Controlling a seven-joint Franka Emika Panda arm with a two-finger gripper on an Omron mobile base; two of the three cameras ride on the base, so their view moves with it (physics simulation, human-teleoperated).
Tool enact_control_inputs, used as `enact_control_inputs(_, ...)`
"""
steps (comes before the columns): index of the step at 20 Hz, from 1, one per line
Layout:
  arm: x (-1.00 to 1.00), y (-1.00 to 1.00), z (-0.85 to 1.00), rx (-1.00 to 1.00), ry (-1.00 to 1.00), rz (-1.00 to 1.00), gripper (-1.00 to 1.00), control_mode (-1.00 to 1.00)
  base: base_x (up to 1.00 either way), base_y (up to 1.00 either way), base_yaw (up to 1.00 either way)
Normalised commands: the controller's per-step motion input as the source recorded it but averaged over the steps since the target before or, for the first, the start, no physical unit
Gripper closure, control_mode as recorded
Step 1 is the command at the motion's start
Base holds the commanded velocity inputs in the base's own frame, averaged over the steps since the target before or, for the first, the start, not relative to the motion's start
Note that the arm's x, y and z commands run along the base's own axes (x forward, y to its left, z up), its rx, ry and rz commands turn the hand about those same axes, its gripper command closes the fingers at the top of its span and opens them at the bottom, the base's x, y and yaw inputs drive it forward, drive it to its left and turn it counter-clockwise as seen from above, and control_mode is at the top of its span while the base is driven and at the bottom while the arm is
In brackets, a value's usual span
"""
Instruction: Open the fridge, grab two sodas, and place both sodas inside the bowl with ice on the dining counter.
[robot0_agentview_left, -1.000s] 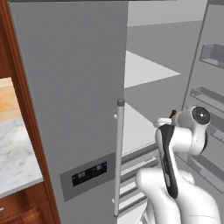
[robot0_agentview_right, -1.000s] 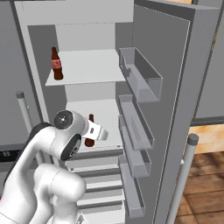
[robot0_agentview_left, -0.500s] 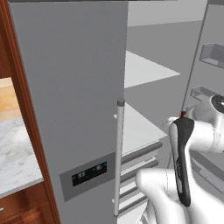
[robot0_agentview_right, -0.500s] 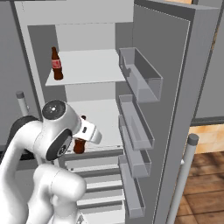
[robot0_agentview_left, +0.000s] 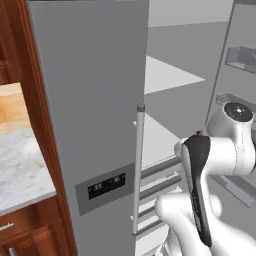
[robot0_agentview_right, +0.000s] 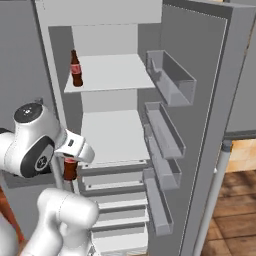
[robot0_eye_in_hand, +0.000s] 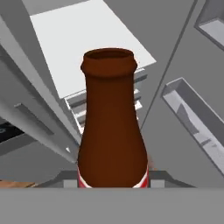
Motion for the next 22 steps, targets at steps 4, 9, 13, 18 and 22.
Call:
enact_control_inputs(4,0.00,0.00,0.00,0.00,0.00,0.00,1.00,1.00,-1.00,0.43,0.13)
enact_control_inputs(9,0.00,0.00,0.00,0.00,0.00,0.00,1.00,1.00,-0.95,0.55,0.23)
enact_control_inputs(13,0.00,0.00,0.00,0.00,0.00,0.00,1.00,1.00,-0.76,0.59,0.27)
enact_control_inputs(18,0.00,0.00,0.00,0.00,0.00,0.00,1.00,1.00,-0.62,0.70,0.31)
enact_control_inputs(22,0.00,0.00,0.00,0.00,0.00,0.00,1.00,1.00,-0.56,0.73,0.32)
